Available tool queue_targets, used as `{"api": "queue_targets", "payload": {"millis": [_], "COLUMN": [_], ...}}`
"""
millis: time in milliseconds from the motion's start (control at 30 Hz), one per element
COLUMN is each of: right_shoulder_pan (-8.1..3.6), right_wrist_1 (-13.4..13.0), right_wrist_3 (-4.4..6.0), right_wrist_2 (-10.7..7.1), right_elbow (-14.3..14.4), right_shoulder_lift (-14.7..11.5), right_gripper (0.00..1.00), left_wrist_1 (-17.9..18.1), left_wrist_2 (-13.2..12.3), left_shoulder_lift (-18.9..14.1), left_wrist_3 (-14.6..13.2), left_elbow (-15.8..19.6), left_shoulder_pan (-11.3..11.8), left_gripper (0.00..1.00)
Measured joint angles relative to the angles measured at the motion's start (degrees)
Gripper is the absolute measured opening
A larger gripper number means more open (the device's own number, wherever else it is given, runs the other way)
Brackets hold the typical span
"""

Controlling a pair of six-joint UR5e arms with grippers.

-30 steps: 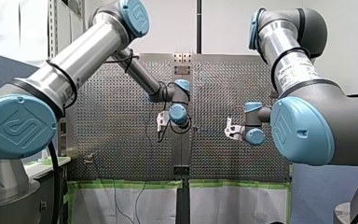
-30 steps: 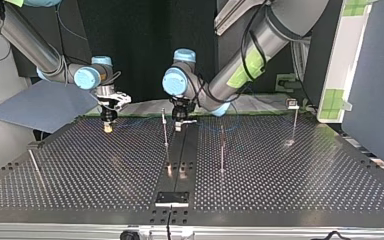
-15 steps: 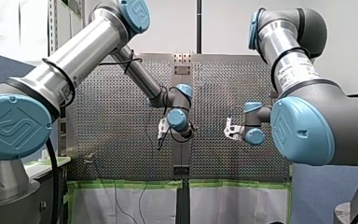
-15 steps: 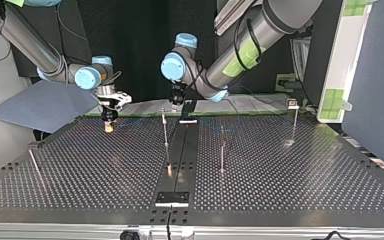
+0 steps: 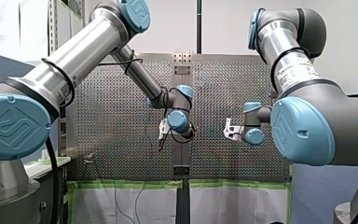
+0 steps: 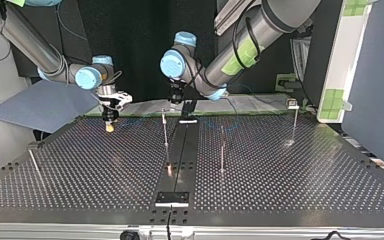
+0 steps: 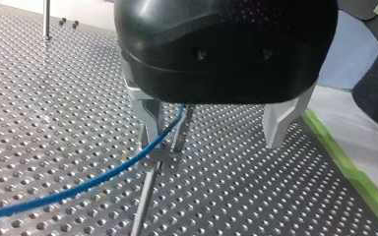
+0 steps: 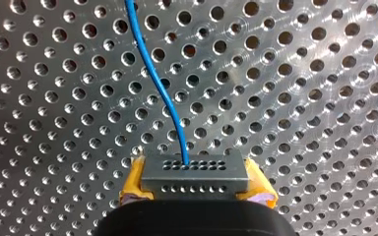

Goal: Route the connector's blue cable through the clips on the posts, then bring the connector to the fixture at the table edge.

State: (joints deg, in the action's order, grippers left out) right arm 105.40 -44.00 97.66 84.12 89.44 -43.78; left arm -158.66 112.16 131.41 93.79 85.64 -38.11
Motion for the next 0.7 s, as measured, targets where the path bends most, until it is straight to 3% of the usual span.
{"api": "queue_targets", "payload": {"millis": [333,700], "right_shoulder_pan": [0.09,0.1], "right_wrist_1": [0.0,0.0], "right_wrist_3": [0.0,0.01], "right_wrist_2": [0.0,0.0], "right_elbow": [0.0,0.0], "right_shoulder_lift": [0.0,0.0], "right_gripper": [0.0,0.0], "left_wrist_1": [3.9,4.2], "left_wrist_2": [-0.1,-0.1], "left_shoulder_lift": [0.0,0.0], "left_wrist_3": [1.9,2.0], "left_elbow": [-0.1,-0.1], "left_shoulder_pan": [0.1,-0.1], "left_gripper": [1.0,1.0]}}
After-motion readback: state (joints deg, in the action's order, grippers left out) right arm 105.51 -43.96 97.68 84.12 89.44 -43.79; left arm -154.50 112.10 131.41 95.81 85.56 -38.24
